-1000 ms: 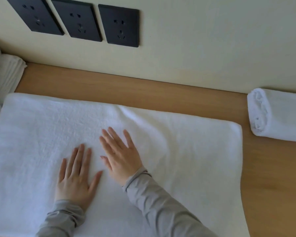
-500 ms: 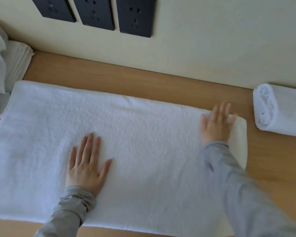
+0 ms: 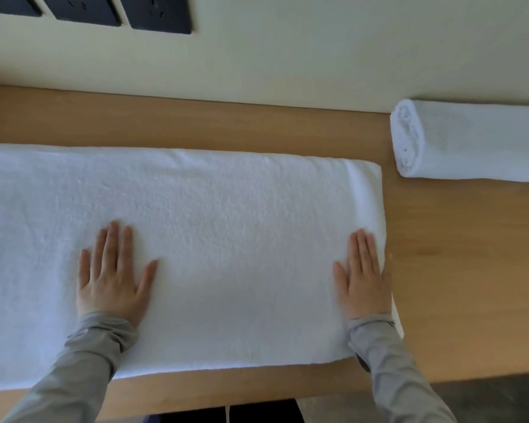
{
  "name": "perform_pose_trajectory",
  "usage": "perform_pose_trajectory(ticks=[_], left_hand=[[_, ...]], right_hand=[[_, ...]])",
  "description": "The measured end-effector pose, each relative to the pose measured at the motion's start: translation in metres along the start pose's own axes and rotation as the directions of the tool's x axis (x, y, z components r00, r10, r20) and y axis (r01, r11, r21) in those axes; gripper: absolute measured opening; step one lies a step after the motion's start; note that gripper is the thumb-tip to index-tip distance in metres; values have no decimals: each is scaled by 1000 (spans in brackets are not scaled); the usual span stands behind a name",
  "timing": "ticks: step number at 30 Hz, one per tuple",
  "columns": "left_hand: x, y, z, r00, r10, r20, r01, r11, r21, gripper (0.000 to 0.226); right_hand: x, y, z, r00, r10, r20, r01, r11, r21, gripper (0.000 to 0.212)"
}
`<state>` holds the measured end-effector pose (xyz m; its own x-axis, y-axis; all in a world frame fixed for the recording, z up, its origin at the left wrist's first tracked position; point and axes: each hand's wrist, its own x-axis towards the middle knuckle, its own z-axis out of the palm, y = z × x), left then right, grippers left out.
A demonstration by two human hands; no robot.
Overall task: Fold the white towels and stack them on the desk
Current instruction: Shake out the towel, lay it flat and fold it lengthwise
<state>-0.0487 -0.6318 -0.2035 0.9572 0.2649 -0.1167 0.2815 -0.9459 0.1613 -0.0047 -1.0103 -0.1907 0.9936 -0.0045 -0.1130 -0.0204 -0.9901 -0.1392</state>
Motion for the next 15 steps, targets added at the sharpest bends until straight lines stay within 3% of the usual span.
perform_pose_trajectory(ticks=[3, 6, 11, 15], left_hand=[[-2, 4, -2, 1000, -21, 4, 21, 1000, -20, 81], [-9, 29, -6, 998, 55, 16, -53, 996, -66, 81], [-15, 105, 1, 956, 284, 66, -278, 956, -95, 78], [-13, 136, 10, 947, 313, 77, -308, 948, -78, 82]], right_hand=[[-15, 24, -9, 992, 126, -4, -118, 941, 317, 58], [-37, 42, -19, 908, 416, 44, -369, 746, 554, 48], [-62, 60, -21, 850, 513, 117, -452, 599, 661, 16], [-75, 74, -16, 812, 547, 204, -523, 525, 672, 23]])
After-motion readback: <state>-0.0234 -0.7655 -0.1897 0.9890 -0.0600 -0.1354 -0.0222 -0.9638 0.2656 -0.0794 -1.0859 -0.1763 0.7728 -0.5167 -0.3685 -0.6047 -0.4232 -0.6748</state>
